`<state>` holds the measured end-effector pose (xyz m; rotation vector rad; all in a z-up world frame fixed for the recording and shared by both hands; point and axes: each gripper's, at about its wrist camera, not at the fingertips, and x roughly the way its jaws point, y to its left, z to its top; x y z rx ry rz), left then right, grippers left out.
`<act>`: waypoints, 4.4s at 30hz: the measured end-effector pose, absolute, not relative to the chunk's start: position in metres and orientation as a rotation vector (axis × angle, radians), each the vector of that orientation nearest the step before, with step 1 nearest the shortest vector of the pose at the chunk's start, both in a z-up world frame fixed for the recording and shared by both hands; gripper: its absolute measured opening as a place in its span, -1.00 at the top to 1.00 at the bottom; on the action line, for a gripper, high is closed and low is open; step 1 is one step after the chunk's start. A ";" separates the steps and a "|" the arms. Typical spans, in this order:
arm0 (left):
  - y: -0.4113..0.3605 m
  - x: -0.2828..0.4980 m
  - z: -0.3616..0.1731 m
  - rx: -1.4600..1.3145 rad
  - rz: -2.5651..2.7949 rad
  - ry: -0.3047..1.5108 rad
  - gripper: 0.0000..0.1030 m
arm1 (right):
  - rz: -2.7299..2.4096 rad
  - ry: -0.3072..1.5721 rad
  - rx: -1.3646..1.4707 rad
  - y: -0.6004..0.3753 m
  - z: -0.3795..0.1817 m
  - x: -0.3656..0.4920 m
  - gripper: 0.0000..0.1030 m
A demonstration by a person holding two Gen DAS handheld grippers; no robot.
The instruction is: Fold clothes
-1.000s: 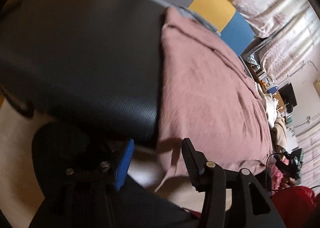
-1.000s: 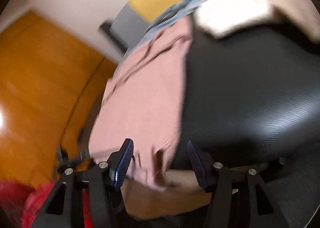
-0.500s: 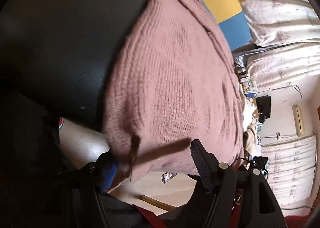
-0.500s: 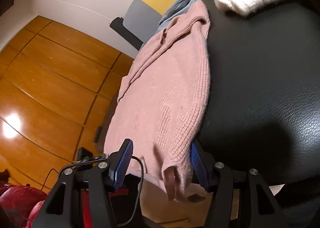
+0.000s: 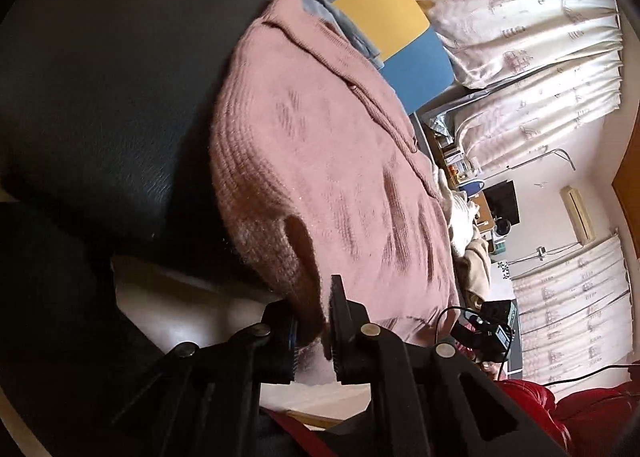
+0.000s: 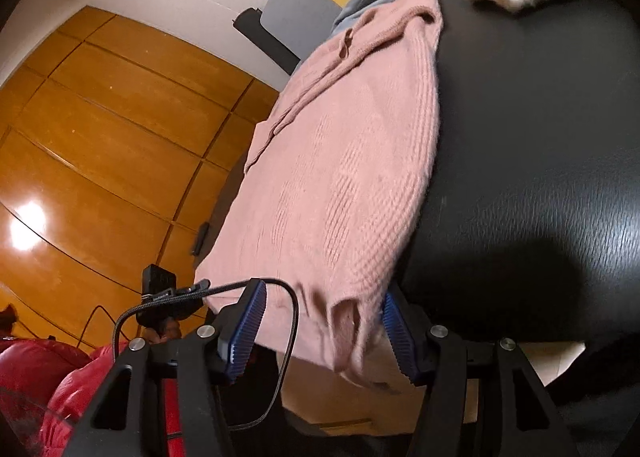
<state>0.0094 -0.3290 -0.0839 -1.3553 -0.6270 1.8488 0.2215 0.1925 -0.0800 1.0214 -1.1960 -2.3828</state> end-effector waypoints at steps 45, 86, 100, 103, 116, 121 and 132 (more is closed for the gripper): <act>-0.199 -0.308 -0.084 -1.433 1.673 -0.963 0.46 | -2.230 -1.852 0.757 0.344 -0.072 -0.044 -0.08; -0.225 -0.132 -0.068 -1.149 2.425 -0.201 0.52 | -3.014 -0.289 1.401 0.195 -0.041 0.037 -0.46; -0.168 -0.119 -0.053 -1.088 2.360 -0.184 0.41 | -3.083 -0.614 1.127 0.198 0.003 0.085 -0.22; -0.169 -0.125 -0.068 -1.118 2.357 -0.275 0.41 | -3.014 -0.464 1.227 0.193 -0.006 0.046 -0.13; -0.191 -0.130 -0.073 -1.069 2.278 -0.452 0.42 | -3.173 -0.126 1.546 0.210 -0.041 0.007 0.92; -0.195 -0.129 -0.073 -1.063 2.258 -0.487 0.42 | -3.140 -0.339 1.417 0.222 -0.022 0.022 0.25; -0.199 -0.131 -0.077 -1.056 2.247 -0.503 0.42 | -3.068 -0.258 1.315 0.152 -0.020 0.079 0.59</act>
